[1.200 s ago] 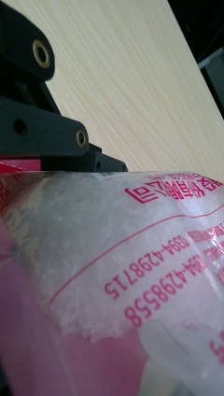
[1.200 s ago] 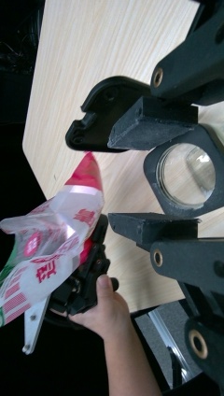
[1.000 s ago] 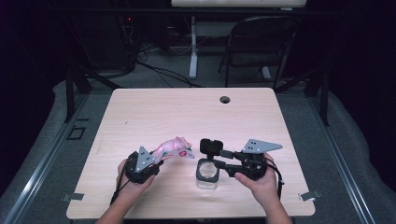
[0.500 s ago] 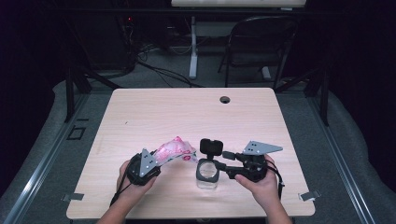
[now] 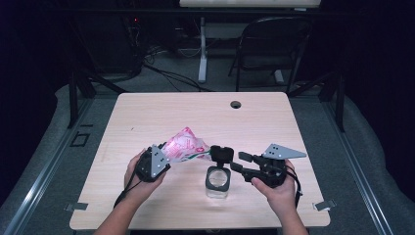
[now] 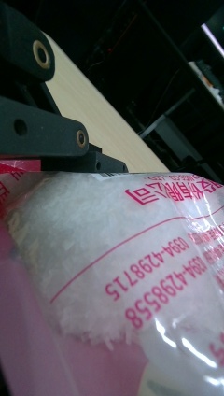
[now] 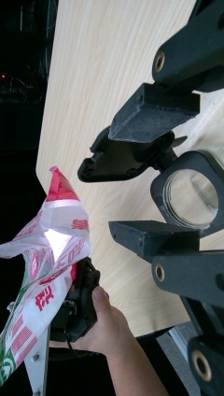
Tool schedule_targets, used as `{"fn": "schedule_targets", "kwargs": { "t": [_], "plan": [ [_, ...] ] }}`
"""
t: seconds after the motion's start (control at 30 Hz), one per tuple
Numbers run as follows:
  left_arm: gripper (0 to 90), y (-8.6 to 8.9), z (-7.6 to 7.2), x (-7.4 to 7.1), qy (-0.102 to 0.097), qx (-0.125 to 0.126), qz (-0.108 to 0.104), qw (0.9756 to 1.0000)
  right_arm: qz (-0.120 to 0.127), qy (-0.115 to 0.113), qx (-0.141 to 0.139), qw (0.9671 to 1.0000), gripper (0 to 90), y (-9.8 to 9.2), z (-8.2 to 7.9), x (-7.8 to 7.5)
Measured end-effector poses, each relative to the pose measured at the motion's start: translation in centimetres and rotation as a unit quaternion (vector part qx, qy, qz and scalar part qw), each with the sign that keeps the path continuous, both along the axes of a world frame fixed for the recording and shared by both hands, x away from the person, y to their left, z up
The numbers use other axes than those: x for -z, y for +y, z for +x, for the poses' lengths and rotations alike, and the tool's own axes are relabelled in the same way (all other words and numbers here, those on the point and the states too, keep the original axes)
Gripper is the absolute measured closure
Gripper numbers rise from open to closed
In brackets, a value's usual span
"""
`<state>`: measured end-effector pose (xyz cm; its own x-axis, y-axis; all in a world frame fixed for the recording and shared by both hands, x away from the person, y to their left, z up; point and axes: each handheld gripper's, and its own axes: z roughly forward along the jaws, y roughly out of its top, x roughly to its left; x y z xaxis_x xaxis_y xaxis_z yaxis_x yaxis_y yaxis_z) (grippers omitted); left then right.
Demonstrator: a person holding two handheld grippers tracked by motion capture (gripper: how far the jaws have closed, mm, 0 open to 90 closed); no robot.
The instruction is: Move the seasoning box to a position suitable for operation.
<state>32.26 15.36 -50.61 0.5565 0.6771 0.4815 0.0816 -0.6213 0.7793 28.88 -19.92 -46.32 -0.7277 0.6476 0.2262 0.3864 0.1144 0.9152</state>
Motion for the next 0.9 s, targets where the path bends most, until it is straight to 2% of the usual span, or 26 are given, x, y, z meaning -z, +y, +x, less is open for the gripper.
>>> {"fn": "schedule_targets", "kwargs": {
  "t": [0.07,0.17,0.33,0.77,0.9],
  "plan": [
    [61.3,-0.1,0.2,-0.1,-0.008,-0.001,0.013,0.9999,0.002,-0.001,0.002,1.0,48.6,0.0,0.0,0.0],
    [61.3,0.0,0.3,-0.3,-0.013,0.002,0.014,0.9998,0.0,-0.001,0.006,1.0,48.7,-0.1,0.0,0.0],
    [61.4,-0.2,-0.1,-0.8,-0.026,0.006,0.04,0.9988,-0.002,0.001,0.008,1.0,48.8,-0.2,0.0,-0.1],
    [61.4,-1.0,-1.0,-1.0,-0.049,0.013,0.075,0.9959,-0.002,0.001,0.013,0.9999,48.4,-0.5,-0.1,-0.2],
    [61.4,-1.3,-1.2,-0.9,-0.053,0.014,0.082,0.9951,0.0,0.003,0.013,0.9999,51.3,-0.4,0.0,-0.2]
  ]
}}
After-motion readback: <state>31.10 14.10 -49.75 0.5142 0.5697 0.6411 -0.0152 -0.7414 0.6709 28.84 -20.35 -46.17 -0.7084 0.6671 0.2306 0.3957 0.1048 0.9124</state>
